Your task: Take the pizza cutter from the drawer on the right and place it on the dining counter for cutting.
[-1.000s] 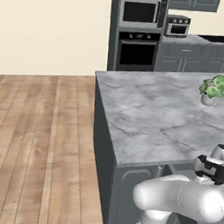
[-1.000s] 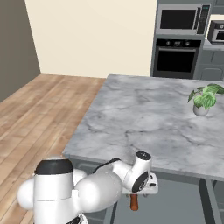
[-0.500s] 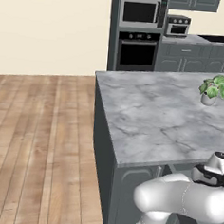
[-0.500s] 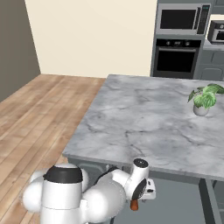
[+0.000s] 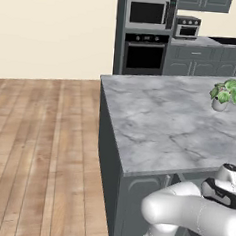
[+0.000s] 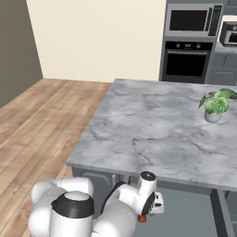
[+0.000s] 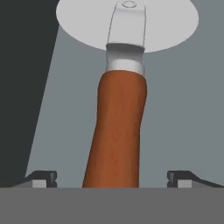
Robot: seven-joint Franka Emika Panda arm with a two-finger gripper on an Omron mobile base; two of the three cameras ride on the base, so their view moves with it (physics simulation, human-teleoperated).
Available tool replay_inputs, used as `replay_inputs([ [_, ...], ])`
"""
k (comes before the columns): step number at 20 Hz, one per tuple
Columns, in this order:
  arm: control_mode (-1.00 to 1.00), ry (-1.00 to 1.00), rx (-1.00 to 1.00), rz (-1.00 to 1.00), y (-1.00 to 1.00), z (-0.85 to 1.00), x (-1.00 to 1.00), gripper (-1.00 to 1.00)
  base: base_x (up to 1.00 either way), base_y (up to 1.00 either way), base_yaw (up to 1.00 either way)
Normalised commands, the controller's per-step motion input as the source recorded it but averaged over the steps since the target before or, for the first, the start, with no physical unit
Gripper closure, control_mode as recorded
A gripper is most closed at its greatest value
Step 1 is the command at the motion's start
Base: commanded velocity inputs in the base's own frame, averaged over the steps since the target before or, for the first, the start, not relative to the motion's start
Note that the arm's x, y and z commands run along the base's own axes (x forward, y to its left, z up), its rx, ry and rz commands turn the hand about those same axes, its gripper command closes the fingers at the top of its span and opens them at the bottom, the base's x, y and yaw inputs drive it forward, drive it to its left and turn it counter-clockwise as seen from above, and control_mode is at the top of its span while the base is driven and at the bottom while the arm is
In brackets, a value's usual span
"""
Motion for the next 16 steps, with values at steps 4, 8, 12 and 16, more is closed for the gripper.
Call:
replay_inputs([
  [4, -1.0, 0.0, 0.0, 0.0, 0.0, -0.18, 0.0, -1.0, 0.0, 0.0, 0.0],
  [8, -1.0, 0.0, 0.0, 0.0, 0.0, -0.2, 0.0, -1.0, 0.0, 0.0, 0.0],
  [12, -1.0, 0.0, 0.0, 0.0, 0.0, -0.06, 0.0, -1.0, 0.0, 0.0, 0.0],
  [16, -1.0, 0.0, 0.0, 0.0, 0.0, 0.0, 0.0, -1.0, 0.0, 0.0, 0.0],
])
